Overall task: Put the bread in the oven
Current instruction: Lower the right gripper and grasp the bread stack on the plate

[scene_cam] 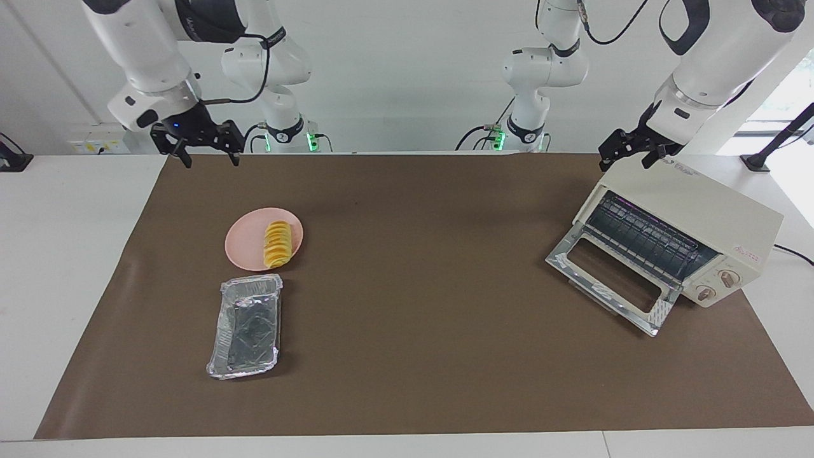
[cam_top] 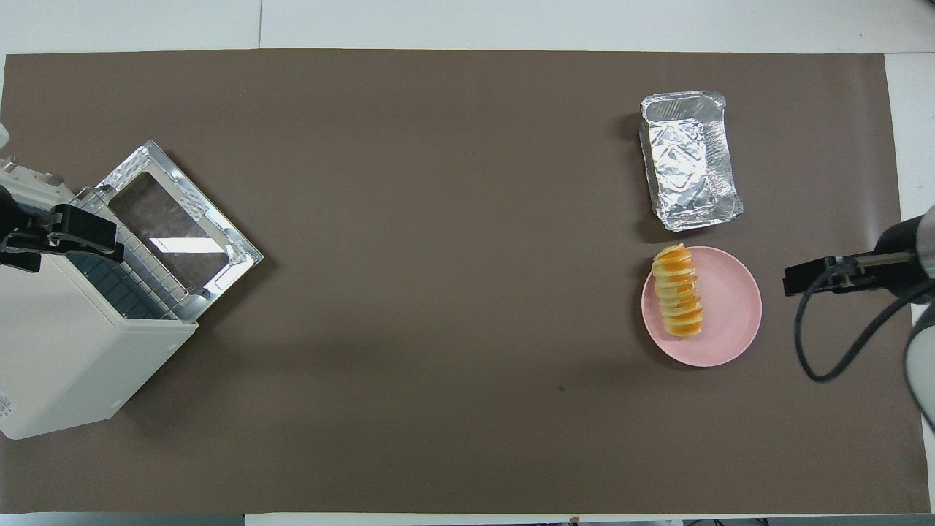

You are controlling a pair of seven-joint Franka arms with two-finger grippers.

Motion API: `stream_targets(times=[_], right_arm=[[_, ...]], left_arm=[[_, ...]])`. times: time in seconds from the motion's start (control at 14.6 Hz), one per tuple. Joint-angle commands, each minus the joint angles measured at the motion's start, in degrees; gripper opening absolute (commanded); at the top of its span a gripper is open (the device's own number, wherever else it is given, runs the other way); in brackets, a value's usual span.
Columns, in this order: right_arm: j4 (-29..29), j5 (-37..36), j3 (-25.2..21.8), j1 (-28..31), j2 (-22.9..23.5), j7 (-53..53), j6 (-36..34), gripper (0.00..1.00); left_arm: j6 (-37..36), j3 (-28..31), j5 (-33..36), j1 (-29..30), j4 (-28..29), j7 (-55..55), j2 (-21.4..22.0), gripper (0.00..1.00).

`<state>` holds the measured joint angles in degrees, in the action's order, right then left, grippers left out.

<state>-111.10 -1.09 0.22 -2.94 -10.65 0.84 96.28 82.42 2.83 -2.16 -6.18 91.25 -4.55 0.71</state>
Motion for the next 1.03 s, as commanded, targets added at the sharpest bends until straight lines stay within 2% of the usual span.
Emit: stream_targets(times=[0.0, 0.21, 0.55, 0.96], right_arm=[[-11.6, 0.3, -0.1, -2.8, -3.3, 2.0, 9.6, 1.0], [-20.1, 0.3, -0.1, -3.6, -3.0, 1.4, 20.5, 1.0], [-27.8, 0.2, -0.2, -3.3, -0.7, -1.1, 33.4, 1.0], [-30.7, 0.2, -0.2, -2.9, 3.2, -8.0, 44.0, 1.0]], left_arm=[[-0.1, -0.4, -0.6, 0.8, 1.5, 0.2, 1.6, 1.0], [-0.1, -0.4, -0.6, 0.8, 1.5, 0.2, 1.6, 1.0], [-0.1, -0.4, -0.6, 0.8, 1.5, 0.2, 1.6, 1.0], [-0.1, -0.4, -0.6, 0.8, 1.5, 0.2, 1.6, 1.0]])
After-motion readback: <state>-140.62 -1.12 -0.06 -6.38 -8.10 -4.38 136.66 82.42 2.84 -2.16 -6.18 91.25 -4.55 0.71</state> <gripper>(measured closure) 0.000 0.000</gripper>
